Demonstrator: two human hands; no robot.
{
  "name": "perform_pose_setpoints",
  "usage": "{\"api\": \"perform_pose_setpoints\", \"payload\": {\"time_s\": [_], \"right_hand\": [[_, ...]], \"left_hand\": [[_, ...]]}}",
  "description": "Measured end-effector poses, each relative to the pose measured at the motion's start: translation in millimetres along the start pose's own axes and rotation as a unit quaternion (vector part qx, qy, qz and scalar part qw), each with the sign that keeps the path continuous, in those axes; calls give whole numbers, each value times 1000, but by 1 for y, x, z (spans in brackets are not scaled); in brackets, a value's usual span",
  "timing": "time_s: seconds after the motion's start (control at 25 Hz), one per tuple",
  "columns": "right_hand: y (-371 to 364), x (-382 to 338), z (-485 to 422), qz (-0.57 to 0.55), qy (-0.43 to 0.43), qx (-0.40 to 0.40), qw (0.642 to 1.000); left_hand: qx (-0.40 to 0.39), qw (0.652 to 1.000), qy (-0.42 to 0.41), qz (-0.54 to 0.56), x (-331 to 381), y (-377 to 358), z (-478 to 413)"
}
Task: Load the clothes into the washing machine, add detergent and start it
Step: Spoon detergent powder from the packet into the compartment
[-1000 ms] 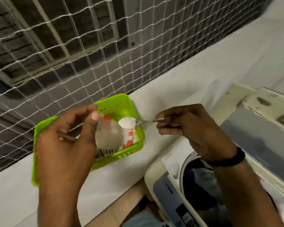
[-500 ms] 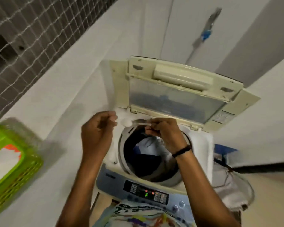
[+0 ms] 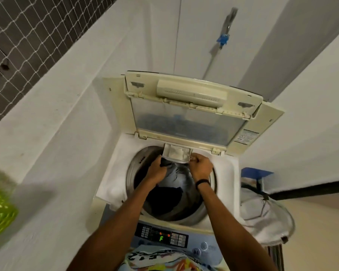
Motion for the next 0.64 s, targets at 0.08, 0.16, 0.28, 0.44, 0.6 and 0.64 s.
{"api": "perform_pose_setpoints", "payload": {"time_s": [0.08, 0.16, 0.28, 0.44, 0.6, 0.64], "right_hand": [[-9, 9, 3, 45, 69, -19, 996], [-10, 11, 11, 41, 117, -15, 992], [-15, 18, 15, 60, 182, -12, 981], [-26, 26, 14, 82, 198, -32, 976], [-18, 15, 15, 23, 151, 46, 987], [-13, 10, 15, -21, 115, 59, 991]], "left_hand": [[-13, 1000, -1, -21, 0, -4, -3], [-20, 999, 2, -30, 0, -7, -4], [-21, 999, -1, -33, 2, -9, -5], [-22, 999, -19, -43, 10, -9, -4], [-12, 1000, -15, -24, 11, 2, 2], [7, 1000, -10, -15, 13, 7, 6]]}}
Point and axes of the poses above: each hand's wrist, its own z-axis away from the middle knuckle, its own y-axis out of the back of the hand, x = y × z, the point moved 1 cm from there along -z, towards the middle knuckle, and after that the axes turned 12 degrees about -z, right-handed, at the moved point
